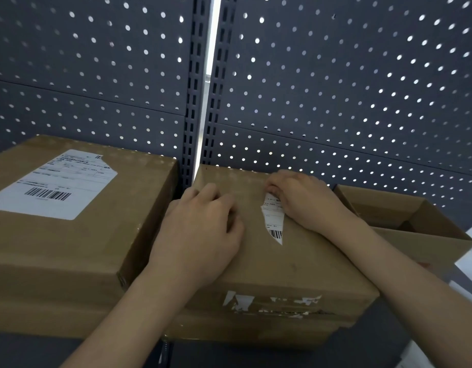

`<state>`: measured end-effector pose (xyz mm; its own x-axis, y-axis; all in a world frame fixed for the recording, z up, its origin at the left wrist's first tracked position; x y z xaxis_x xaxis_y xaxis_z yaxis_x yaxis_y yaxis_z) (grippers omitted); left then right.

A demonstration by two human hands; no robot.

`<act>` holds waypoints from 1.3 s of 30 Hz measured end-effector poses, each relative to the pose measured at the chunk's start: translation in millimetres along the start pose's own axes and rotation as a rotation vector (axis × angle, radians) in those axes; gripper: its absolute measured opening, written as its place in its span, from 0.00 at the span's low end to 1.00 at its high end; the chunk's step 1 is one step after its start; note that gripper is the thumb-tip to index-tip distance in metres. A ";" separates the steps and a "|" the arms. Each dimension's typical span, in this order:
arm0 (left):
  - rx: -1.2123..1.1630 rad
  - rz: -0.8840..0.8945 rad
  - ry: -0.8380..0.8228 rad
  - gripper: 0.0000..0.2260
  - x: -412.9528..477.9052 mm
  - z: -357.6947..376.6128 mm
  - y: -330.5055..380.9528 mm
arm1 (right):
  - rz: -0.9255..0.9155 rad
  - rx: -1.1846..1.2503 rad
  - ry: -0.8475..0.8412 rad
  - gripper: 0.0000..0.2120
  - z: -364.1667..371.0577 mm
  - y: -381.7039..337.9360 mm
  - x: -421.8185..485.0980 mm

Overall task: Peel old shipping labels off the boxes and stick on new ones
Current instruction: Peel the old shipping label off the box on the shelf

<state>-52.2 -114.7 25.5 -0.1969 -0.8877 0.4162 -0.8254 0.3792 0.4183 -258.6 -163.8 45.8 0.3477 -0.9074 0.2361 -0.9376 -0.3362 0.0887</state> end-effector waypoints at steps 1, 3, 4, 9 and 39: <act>0.000 0.000 -0.005 0.12 0.0 0.0 0.0 | -0.016 -0.030 -0.006 0.09 -0.7 -0.9 0.3; 0.002 -0.001 -0.017 0.13 0.0 0.0 -0.2 | -0.041 -0.050 -0.020 0.08 -1.6 -3.0 1.6; 0.000 -0.002 -0.020 0.13 0.1 -0.1 -0.3 | -0.046 -0.037 -0.025 0.08 -1.8 -3.8 1.8; 0.003 0.001 -0.017 0.12 0.6 -0.3 0.6 | 0.048 0.099 0.072 0.07 -1.8 3.0 -2.1; -0.001 0.002 -0.020 0.12 1.6 -0.2 0.3 | 0.011 0.126 0.050 0.06 0.7 4.0 0.9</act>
<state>-52.6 -115.9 26.4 -0.2092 -0.8920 0.4007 -0.8247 0.3811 0.4179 -262.1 -166.1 45.6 0.3343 -0.8985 0.2845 -0.9329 -0.3584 -0.0355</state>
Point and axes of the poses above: each hand's wrist, its own x-axis towards the middle knuckle, its own z-axis out of the palm, y = z × x, the point moved 2 cm from there along x, towards the middle knuckle, and after that the axes turned 7 degrees about -z, right-handed, at the moved point
